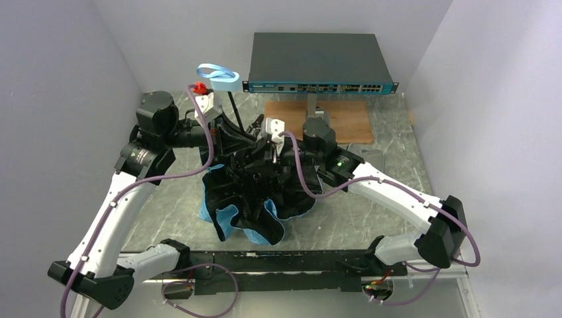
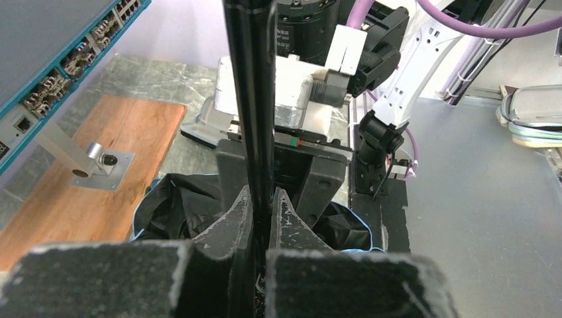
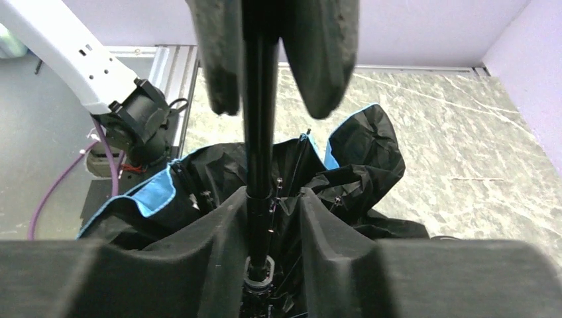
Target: Open the umbrella
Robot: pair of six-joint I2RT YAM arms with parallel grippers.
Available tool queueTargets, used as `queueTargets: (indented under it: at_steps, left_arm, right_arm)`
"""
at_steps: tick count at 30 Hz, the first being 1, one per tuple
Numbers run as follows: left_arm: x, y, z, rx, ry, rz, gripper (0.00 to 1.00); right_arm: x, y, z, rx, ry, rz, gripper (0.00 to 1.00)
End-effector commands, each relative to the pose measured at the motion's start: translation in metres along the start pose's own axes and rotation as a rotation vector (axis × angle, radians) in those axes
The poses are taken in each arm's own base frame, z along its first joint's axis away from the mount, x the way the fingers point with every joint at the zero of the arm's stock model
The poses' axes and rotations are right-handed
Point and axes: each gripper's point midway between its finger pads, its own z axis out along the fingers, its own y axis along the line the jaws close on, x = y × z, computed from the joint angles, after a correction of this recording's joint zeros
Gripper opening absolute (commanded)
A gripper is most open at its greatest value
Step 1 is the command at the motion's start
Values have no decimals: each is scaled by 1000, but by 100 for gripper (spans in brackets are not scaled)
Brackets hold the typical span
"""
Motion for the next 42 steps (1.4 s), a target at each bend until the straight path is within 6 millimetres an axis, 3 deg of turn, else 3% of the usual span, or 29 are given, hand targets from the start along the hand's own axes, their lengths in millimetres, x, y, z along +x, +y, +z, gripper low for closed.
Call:
queueTargets:
  at_steps: [1, 5, 7, 8, 11, 13, 14, 16, 18, 19, 21, 23, 25, 27, 29, 31, 33, 36, 39, 42]
  left_arm:
    - [-14, -6, -2, 20, -34, 91, 0]
    - [-18, -3, -3, 2, -35, 99, 0]
    - [-18, 3, -3, -28, -22, 100, 2]
    - [-17, 7, -4, -45, -13, 102, 14]
    - [-10, 31, -19, -147, 5, 59, 68]
    - [-3, 51, -41, -255, -20, -29, 84]
    - [0, 62, -54, -319, -29, -49, 97]
    - [9, 81, -78, -465, -22, -52, 100]
    - [16, 94, -96, -589, -19, -37, 100]
    - [18, 98, -103, -639, -22, -31, 100]
    - [28, 104, -107, -681, -17, -58, 100]
    - [36, 104, -107, -683, -2, -109, 100]
    - [40, 104, -109, -706, -14, -160, 100]
    - [41, 97, -110, -711, -14, -157, 100]
    - [42, 88, -113, -718, -9, -141, 100]
    - [49, 73, -108, -652, 23, -124, 100]
    - [59, 53, -97, -517, 49, -69, 100]
    - [75, 34, -85, -384, 51, 6, 100]
    - [77, 24, -75, -359, 28, 127, 99]
    - [79, 28, -66, -366, 53, 178, 88]
  right_arm:
    - [-31, 6, -3, -18, -62, -28, 28]
    - [-13, 4, -3, 0, -11, -23, 1]
    - [-9, 3, -5, 12, -1, -4, 0]
    - [-10, 2, -6, 24, -1, 5, 0]
    - [-19, -15, -22, 129, -31, 27, 0]
    - [-27, -42, -48, 273, -76, 65, 0]
    - [-26, -52, -63, 336, -92, 77, 0]
    - [-32, -66, -89, 459, -135, 67, 0]
    - [-30, -72, -99, 534, -181, 102, 0]
    - [-29, -67, -91, 514, -212, 129, 0]
    - [-38, -42, -51, 435, -244, 130, 0]
    - [-59, -14, -18, 328, -270, 97, 0]
    - [-72, -3, -10, 295, -270, 111, 0]
    - [-72, -23, -31, 410, -228, 112, 0]
    - [-59, -58, -77, 551, -228, 73, 0]
    - [-46, -73, -100, 603, -232, 60, 0]
    - [-48, -57, -81, 502, -239, 84, 0]
    - [-69, -29, -47, 414, -275, 75, 0]
    - [-85, -34, -46, 431, -315, 89, 0]
    - [-98, -34, -46, 428, -340, 95, 0]
